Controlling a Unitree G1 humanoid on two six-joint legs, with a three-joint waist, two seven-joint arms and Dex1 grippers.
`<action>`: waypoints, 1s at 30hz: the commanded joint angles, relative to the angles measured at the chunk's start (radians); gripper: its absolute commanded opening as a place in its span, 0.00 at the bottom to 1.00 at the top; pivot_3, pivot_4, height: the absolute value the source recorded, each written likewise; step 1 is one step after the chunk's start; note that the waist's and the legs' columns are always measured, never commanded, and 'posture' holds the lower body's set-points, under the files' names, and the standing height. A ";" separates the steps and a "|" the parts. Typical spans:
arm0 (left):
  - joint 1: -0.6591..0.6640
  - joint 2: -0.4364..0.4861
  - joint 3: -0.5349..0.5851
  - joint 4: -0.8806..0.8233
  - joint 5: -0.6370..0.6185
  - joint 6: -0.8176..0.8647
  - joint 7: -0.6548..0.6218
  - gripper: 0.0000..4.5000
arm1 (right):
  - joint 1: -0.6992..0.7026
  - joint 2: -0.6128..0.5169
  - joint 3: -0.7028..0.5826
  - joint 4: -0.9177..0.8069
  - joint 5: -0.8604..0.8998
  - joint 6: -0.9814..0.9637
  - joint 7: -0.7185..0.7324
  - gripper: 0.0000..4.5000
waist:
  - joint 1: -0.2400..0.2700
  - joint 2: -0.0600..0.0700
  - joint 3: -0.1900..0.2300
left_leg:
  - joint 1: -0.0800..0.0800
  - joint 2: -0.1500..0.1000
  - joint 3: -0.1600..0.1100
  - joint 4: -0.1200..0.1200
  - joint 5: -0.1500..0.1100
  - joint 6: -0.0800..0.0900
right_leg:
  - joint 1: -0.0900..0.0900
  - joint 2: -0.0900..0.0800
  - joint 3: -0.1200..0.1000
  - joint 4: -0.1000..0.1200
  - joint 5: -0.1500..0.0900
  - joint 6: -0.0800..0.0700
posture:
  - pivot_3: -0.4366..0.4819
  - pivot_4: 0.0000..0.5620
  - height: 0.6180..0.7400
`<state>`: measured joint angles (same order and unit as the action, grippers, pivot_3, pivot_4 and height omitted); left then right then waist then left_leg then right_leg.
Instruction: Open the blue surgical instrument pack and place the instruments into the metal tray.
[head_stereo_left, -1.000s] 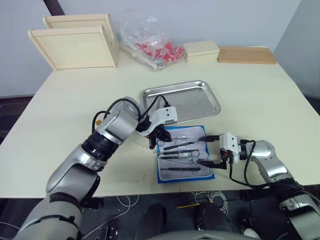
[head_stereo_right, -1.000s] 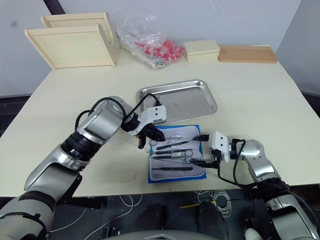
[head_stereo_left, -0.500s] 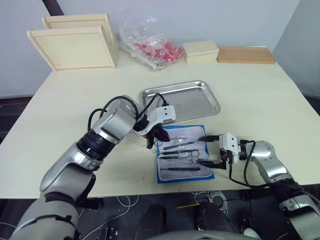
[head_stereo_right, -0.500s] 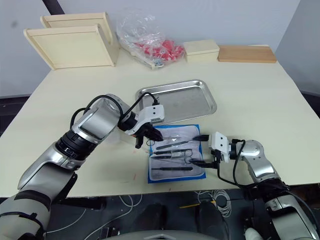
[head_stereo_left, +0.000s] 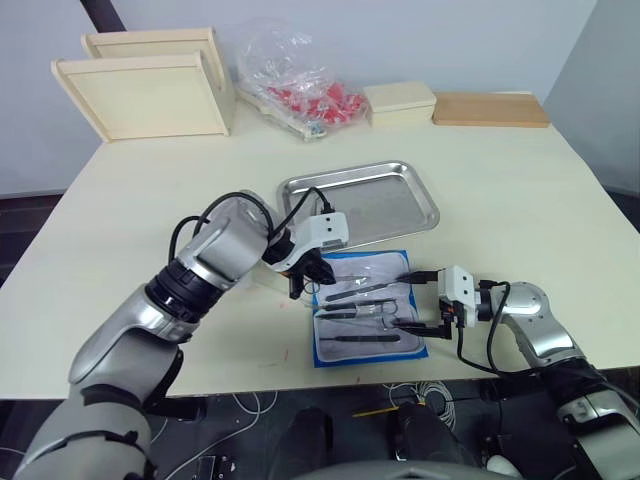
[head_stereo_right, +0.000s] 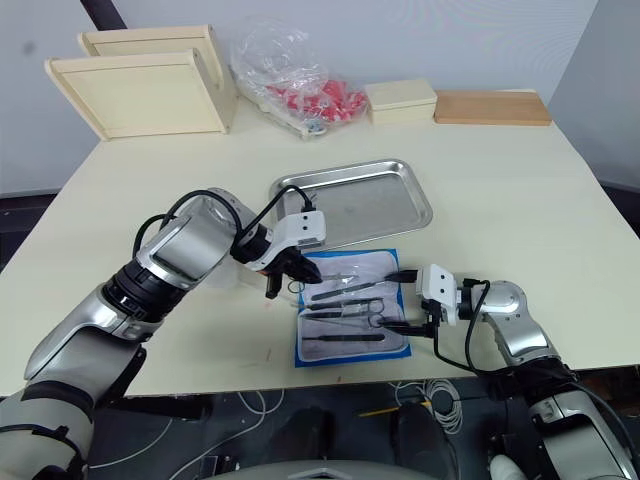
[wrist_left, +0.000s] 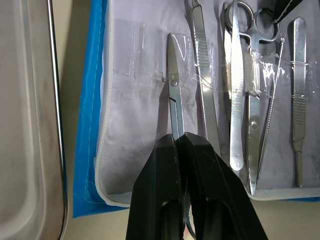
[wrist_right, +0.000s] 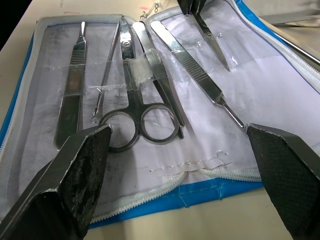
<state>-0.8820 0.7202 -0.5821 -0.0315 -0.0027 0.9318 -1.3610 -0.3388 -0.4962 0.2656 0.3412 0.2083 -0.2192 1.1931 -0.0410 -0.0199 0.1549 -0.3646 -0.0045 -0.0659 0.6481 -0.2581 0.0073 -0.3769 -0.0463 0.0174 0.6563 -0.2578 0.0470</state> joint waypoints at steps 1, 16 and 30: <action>-0.026 0.024 0.007 -0.045 -0.010 0.006 -0.008 0.01 | 0.040 -0.002 0.054 0.040 -0.080 0.037 -0.003 1.00 | 0.000 0.000 0.000 | 0.000 0.000 0.000 0.000 0.000 0.000 | 0.000 0.000 0.000 0.000 0.000 0.000 | 0.48 0.27 1.00; -0.003 0.132 0.019 -0.106 -0.035 0.002 -0.038 0.01 | 0.046 0.005 0.055 0.041 -0.081 0.038 -0.004 1.00 | 0.000 -0.003 0.002 | 0.000 0.001 0.001 -0.001 0.000 0.000 | 0.000 0.000 0.001 0.000 0.000 0.000 | 0.48 0.27 1.00; 0.048 0.273 0.065 -0.188 -0.079 -0.007 -0.050 0.01 | 0.047 0.013 0.057 0.047 -0.084 0.035 -0.003 1.00 | 0.000 -0.004 0.003 | 0.001 0.007 0.004 -0.001 0.000 0.000 | -0.001 0.004 0.002 0.000 0.000 0.000 | 0.48 0.27 1.00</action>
<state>-0.8285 0.9767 -0.5571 -0.1839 -0.0725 0.9278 -1.4108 -0.3292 -0.4799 0.2662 0.3326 0.2060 -0.2101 1.1911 -0.0409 -0.0242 0.1582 -0.3637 0.0029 -0.0620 0.6473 -0.2582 0.0073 -0.3779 -0.0423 0.0196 0.6559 -0.2581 0.0467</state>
